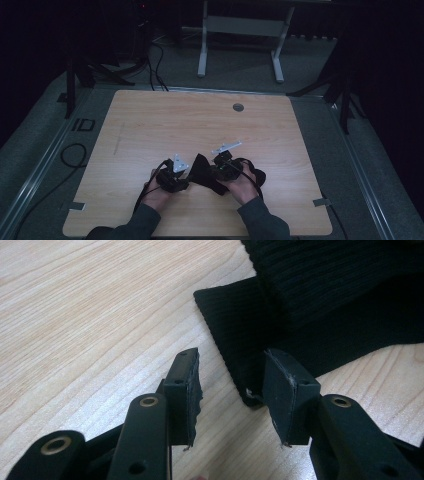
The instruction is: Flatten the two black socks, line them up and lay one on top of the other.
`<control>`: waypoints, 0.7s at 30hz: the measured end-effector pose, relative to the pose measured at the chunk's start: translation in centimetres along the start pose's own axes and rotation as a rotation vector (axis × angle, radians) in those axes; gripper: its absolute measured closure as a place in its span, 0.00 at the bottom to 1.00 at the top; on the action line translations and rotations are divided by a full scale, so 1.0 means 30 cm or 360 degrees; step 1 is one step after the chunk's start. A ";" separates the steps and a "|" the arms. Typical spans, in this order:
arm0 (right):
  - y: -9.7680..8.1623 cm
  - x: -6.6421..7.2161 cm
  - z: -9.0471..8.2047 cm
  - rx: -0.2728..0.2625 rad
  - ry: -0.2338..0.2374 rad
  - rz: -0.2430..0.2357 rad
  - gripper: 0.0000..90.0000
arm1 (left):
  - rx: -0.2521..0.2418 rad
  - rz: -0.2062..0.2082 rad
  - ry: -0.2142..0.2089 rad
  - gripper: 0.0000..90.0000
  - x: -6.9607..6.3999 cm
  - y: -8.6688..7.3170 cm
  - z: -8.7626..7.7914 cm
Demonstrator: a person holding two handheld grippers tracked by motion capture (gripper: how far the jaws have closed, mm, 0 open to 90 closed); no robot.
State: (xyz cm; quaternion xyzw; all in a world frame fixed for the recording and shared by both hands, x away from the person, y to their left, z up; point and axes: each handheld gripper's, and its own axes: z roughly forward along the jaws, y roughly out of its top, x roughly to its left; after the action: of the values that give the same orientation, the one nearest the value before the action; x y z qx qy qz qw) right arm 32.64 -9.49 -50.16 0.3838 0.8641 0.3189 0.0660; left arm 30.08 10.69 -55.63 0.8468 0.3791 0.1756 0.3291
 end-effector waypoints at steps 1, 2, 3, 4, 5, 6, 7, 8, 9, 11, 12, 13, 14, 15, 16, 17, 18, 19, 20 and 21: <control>0.000 0.002 0.005 0.0005 -0.0001 0.0010 0.92 | 0.0000 0.0000 -0.0001 0.65 -0.001 0.000 0.000; -0.001 0.003 0.013 0.0012 -0.0008 0.0011 0.92 | 0.0001 0.0000 -0.0003 0.65 -0.002 0.000 0.000; -0.001 0.003 0.013 0.0012 -0.0008 0.0011 0.92 | 0.0002 0.0003 -0.0003 0.65 -0.002 0.001 0.000; -0.001 0.003 0.022 0.0023 -0.0015 0.0026 0.92 | 0.0003 0.0003 -0.0003 0.65 -0.003 0.001 0.000; -0.003 0.002 0.033 0.0026 -0.0015 0.0036 0.92 | 0.0002 0.0003 -0.0004 0.65 -0.004 0.000 0.000; -0.005 0.001 0.040 0.0031 -0.0015 0.0047 0.92 | 0.0002 0.0004 -0.0005 0.65 -0.004 0.000 0.000; -0.007 0.000 0.048 0.0034 -0.0012 0.0068 0.92 | 0.0002 0.0004 -0.0006 0.65 -0.005 0.000 0.000; -0.010 0.000 0.054 0.0036 -0.0011 0.0077 0.92 | 0.0000 0.0002 -0.0006 0.65 -0.006 0.000 0.001; -0.013 0.001 0.061 0.0040 -0.0006 0.0080 0.92 | 0.0001 0.0006 -0.0005 0.65 -0.007 0.000 0.001; -0.020 0.006 0.073 0.0057 -0.0004 0.0075 0.92 | 0.0001 0.0006 -0.0005 0.65 -0.008 0.000 0.001; -0.023 0.007 0.077 0.0064 -0.0004 0.0073 0.92 | 0.0001 0.0006 -0.0005 0.65 -0.009 0.000 0.001; -0.026 0.009 0.081 0.0067 -0.0001 0.0067 0.92 | -0.0002 0.0002 -0.0005 0.66 -0.009 0.001 0.001; -0.030 0.010 0.086 0.0075 -0.0001 0.0063 0.92 | 0.0000 0.0005 -0.0004 0.65 -0.009 0.001 0.001; -0.030 0.010 0.086 0.0075 -0.0001 0.0063 0.92 | 0.0000 0.0005 -0.0004 0.65 -0.009 0.001 0.001; -0.033 0.012 0.089 0.0085 -0.0006 0.0060 0.91 | 0.0004 0.0009 -0.0005 0.65 -0.009 0.001 0.000; -0.040 0.012 0.099 0.0101 -0.0002 0.0052 0.91 | 0.0004 0.0009 -0.0005 0.65 -0.009 0.001 0.000; -0.042 0.012 0.104 0.0109 -0.0004 0.0055 0.91 | 0.0004 0.0009 -0.0005 0.65 -0.009 0.001 0.000; -0.045 0.010 0.109 0.0114 0.0002 0.0051 0.91 | 0.0005 0.0009 -0.0006 0.65 -0.008 0.001 0.000; -0.047 0.009 0.112 0.0116 0.0003 0.0051 0.91 | 0.0006 0.0009 -0.0007 0.65 -0.007 0.001 -0.001; -0.048 0.009 0.114 0.0115 0.0007 0.0054 0.91 | 0.0007 0.0010 -0.0009 0.65 -0.006 0.001 -0.001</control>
State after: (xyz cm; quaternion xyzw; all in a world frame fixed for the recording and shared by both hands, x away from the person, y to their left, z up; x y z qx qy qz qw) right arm 32.78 -8.31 -53.70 0.4000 0.8685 0.2892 0.0448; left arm 29.95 10.54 -55.59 0.8492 0.3760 0.1734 0.3276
